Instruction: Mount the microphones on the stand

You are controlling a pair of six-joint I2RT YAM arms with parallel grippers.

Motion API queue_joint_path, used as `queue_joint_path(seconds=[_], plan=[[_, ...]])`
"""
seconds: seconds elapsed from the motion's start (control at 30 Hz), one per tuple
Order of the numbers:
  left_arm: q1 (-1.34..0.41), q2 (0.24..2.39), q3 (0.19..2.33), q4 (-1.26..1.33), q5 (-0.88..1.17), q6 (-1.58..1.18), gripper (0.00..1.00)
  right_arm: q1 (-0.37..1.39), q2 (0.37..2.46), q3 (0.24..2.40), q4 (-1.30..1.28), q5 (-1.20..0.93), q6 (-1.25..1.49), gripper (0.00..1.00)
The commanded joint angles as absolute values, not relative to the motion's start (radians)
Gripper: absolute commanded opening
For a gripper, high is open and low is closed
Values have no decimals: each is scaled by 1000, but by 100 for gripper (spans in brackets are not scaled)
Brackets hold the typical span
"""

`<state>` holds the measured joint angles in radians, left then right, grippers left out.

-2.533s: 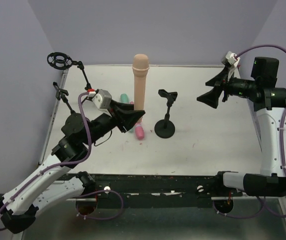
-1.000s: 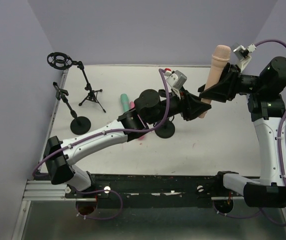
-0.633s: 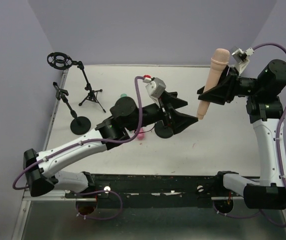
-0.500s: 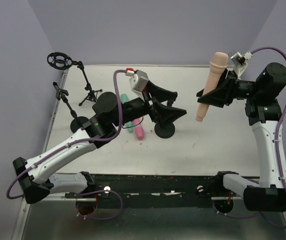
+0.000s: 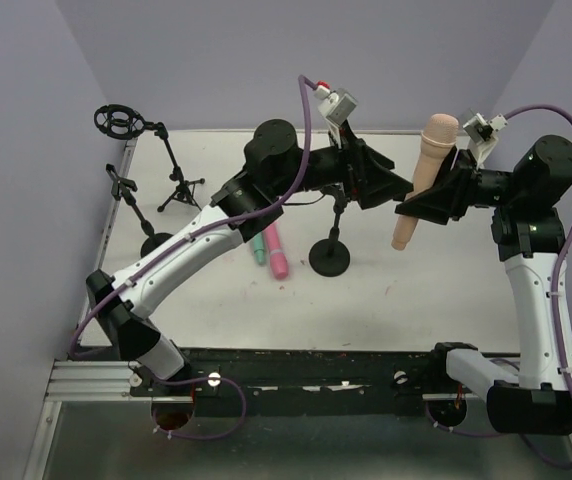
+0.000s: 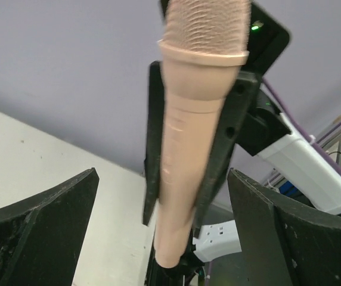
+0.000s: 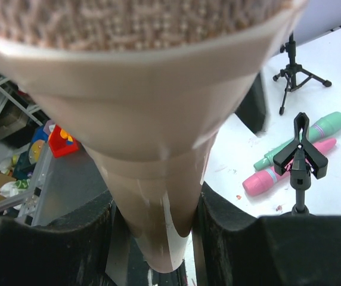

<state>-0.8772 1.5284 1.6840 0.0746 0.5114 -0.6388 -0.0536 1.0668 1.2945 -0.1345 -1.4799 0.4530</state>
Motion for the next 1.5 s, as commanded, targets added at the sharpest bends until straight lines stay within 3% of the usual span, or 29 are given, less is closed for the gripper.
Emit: queue_joint_path(seconds=[0.0,0.43,0.73,0.9,1.0,1.1,1.17,1.2,1.23,1.3,1.47], plan=[[-890,1606,1773,40,548,-686,96,-57,1054,1278,-141,-1569,445,18],[-914,1704,1853,118,555,-652,80,-57,1048,1255,-140,-1580,443,19],[-920,1764,1928,124,558,-649,76,-57,1052,1252,-141,-1585,449,19],[-922,1786,1957,144,571,-660,64,-55,1051,1250,-140,-1588,451,19],[-923,1793,1960,153,594,-667,54,-55,1054,1250,-141,-1589,449,19],[-923,1798,1962,156,614,-675,30,-57,1054,1249,-140,-1589,449,19],[-923,1790,1953,158,608,-676,9,-57,1054,1249,-140,-1589,453,21],[-923,1781,1941,166,601,-675,4,-55,1054,1249,-140,-1589,453,22],[-922,1769,1924,181,600,-676,1,-57,1054,1249,-141,-1591,453,23],[-922,1747,1904,198,598,-678,0,-57,1051,1247,-141,-1592,456,37],[-914,1668,1853,193,581,-638,0,-57,1040,1236,-140,-1600,449,83]])
